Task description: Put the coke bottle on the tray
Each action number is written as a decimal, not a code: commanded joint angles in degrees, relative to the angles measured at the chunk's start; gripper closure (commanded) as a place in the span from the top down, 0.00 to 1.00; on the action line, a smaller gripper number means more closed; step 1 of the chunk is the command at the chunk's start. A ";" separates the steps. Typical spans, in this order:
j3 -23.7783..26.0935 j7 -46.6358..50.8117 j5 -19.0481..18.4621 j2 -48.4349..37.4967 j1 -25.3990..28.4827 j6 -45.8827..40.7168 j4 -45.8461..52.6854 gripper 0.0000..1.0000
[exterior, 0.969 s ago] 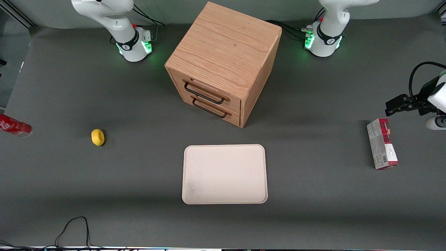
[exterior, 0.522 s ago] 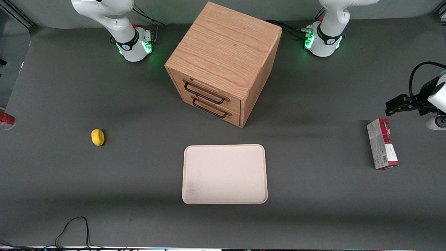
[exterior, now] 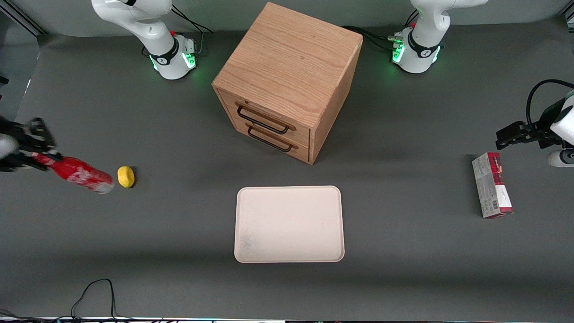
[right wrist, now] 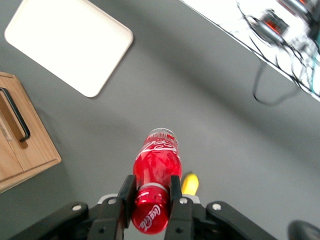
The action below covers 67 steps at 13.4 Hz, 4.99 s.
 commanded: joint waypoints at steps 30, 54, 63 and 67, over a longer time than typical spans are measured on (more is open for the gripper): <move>1.48 20.75 -6.55 33.49 20.00 32.38 5.00 1.00; -2.91 19.96 -5.86 -7.44 11.59 10.40 -17.38 1.00; -2.73 20.49 -5.85 -20.64 -1.70 13.40 -34.36 1.00; -2.82 20.49 -6.29 -21.18 -2.76 13.14 -35.96 1.00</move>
